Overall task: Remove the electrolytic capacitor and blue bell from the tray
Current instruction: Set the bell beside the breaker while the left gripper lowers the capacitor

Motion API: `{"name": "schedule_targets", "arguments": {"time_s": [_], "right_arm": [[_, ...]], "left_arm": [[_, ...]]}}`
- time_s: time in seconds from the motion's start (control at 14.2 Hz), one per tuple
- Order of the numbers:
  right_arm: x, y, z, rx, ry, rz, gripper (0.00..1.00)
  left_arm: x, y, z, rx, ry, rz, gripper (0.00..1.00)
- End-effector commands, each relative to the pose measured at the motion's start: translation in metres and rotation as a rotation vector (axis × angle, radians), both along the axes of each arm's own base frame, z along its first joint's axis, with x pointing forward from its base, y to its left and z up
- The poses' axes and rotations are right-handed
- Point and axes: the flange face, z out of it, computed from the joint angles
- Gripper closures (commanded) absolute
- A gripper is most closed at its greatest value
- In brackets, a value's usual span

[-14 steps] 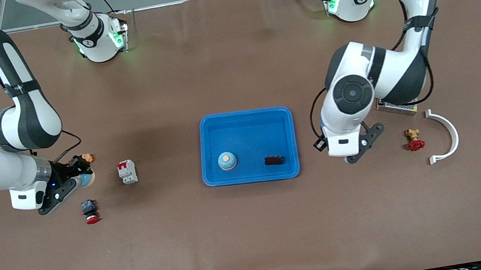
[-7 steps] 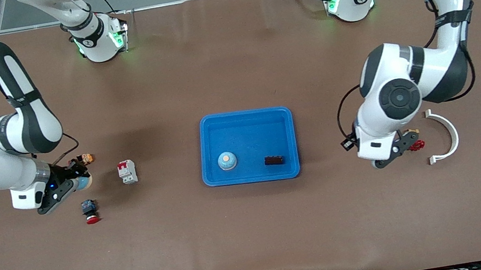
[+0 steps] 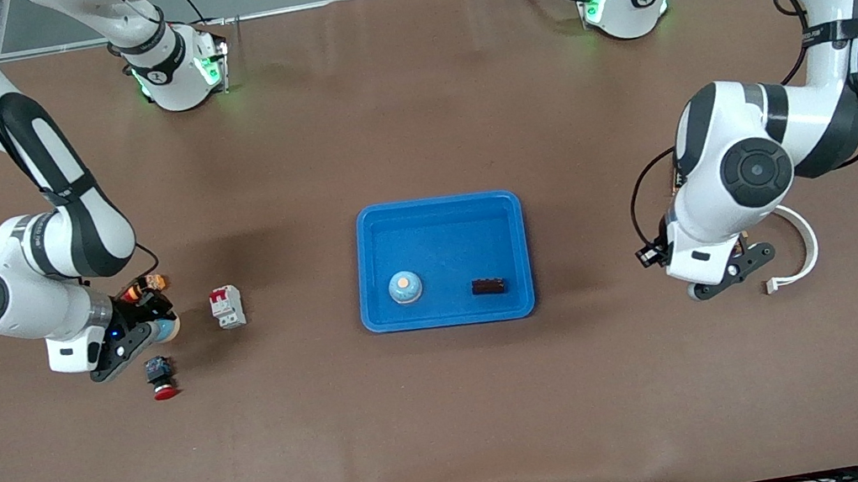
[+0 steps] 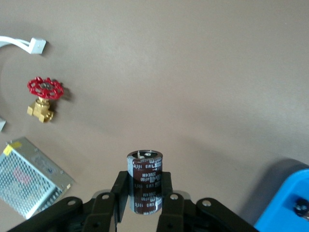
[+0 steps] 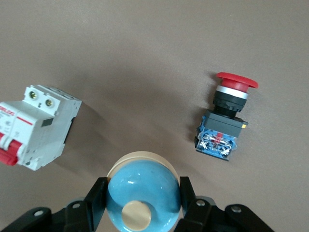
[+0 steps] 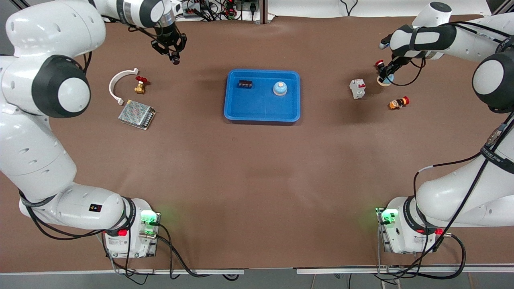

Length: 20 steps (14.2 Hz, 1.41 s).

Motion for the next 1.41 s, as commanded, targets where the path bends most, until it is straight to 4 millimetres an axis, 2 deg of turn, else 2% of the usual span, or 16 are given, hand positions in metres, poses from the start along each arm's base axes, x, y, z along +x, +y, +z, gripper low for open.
{"name": "schedule_targets", "arguments": {"time_s": [0.0, 0.28, 0.49, 0.7, 0.92, 0.99, 1.06, 1.13, 1.27, 1.34], "right_arm": [[-0.009, 0.012, -0.016, -0.008, -0.026, 0.029, 0.45], [-0.011, 0.014, -0.030, -0.006, -0.024, 0.025, 0.45], [-0.011, 0.015, -0.033, -0.006, -0.027, 0.026, 0.45], [-0.011, 0.016, -0.036, -0.005, -0.027, 0.027, 0.45], [-0.012, 0.016, -0.043, -0.002, -0.022, 0.019, 0.42], [-0.012, 0.016, -0.043, -0.002, -0.023, 0.018, 0.39], [-0.012, 0.015, -0.043, -0.002, -0.023, 0.015, 0.29], [-0.012, 0.015, -0.043, -0.001, -0.022, 0.013, 0.04], [-0.012, 0.013, -0.043, 0.008, -0.014, -0.004, 0.00], [-0.013, 0.013, -0.043, 0.019, -0.007, -0.020, 0.00]], "left_arm": [[-0.023, 0.024, 0.007, 0.006, -0.020, -0.066, 1.00], [-0.030, 0.053, 0.010, 0.007, -0.014, -0.110, 1.00], [-0.046, 0.083, 0.005, 0.004, -0.037, -0.150, 1.00], [-0.065, 0.095, -0.021, -0.007, -0.084, -0.179, 1.00], [-0.072, 0.129, -0.045, -0.015, -0.133, -0.213, 1.00], [-0.069, 0.141, -0.048, -0.015, -0.146, -0.217, 1.00], [-0.067, 0.146, -0.053, -0.017, -0.143, -0.232, 1.00], [-0.064, 0.148, -0.055, -0.017, -0.142, -0.247, 1.00], [-0.055, 0.169, -0.055, -0.014, -0.150, -0.243, 1.00], [-0.052, 0.171, -0.056, -0.014, -0.149, -0.261, 1.00]]}}
